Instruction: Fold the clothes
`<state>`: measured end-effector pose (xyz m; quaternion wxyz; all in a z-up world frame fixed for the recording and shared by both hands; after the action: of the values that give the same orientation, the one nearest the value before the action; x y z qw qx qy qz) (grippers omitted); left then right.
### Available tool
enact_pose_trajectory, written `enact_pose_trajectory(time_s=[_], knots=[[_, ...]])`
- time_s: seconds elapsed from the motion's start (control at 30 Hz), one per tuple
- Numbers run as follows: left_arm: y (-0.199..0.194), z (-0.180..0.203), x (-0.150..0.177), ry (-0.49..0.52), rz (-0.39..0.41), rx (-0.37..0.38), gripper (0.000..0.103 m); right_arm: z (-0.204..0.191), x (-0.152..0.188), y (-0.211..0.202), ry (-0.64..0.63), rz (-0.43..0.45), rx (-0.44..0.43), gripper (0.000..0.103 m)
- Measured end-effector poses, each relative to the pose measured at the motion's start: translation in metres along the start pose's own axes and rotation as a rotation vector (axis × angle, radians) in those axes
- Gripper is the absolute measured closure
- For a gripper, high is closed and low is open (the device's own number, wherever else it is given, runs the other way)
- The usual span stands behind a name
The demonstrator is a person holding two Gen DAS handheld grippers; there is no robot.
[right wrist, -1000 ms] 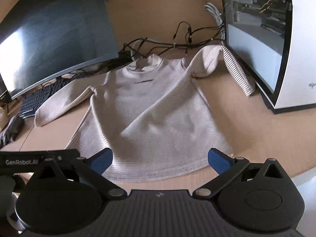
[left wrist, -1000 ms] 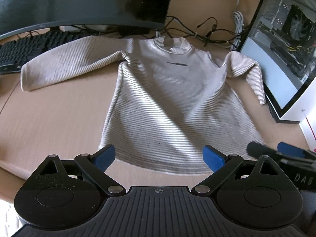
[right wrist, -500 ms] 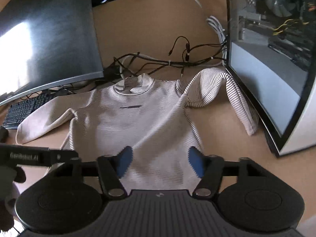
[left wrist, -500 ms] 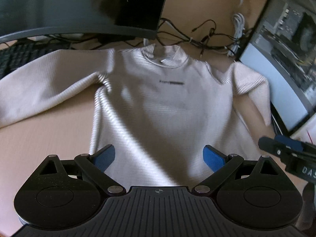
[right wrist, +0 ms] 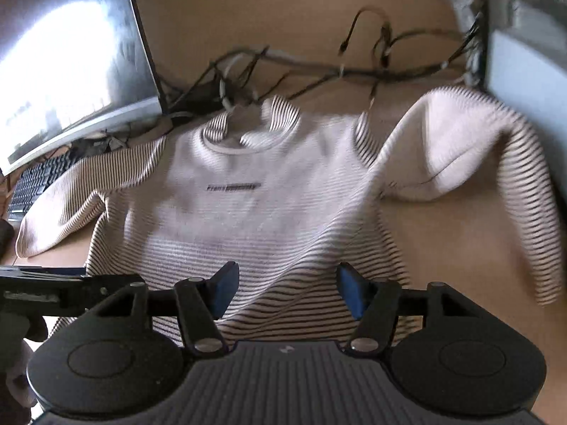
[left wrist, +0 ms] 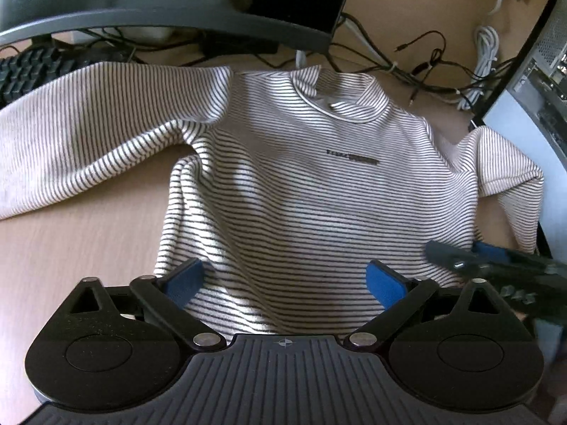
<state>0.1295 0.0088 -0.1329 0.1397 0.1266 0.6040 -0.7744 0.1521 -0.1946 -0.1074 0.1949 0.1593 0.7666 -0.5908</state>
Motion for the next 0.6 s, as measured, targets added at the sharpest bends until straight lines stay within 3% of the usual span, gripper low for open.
enact_pose_trajectory(time_s=[0.07,0.13,0.3,0.6], knots=[[0.000,0.002,0.001,0.015,0.001,-0.003,0.000,-0.006,0.002,0.003,-0.019,0.013,-0.011,0.025],[0.000,0.004,0.004,0.041,0.002,-0.021,0.000,-0.011,0.005,0.004,-0.033,0.019,-0.009,0.023],[-0.004,0.006,0.013,0.064,-0.008,-0.074,0.000,-0.018,0.015,0.001,-0.078,0.013,-0.019,0.023],[-0.029,-0.008,0.046,0.061,-0.022,-0.027,0.000,-0.035,0.058,-0.019,-0.100,-0.032,-0.040,0.023]])
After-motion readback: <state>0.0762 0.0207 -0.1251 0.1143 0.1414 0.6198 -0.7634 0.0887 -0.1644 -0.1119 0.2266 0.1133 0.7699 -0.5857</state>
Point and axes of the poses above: each gripper's, at about its wrist camera, not at the fingertips, and y roughly the way its jaws point, z to its right, x to its underside, the point moved 5 cm from there along y, roughly the way its jaws point, and after that the axes turned 12 degrees about -z, right-handed, at the moved point
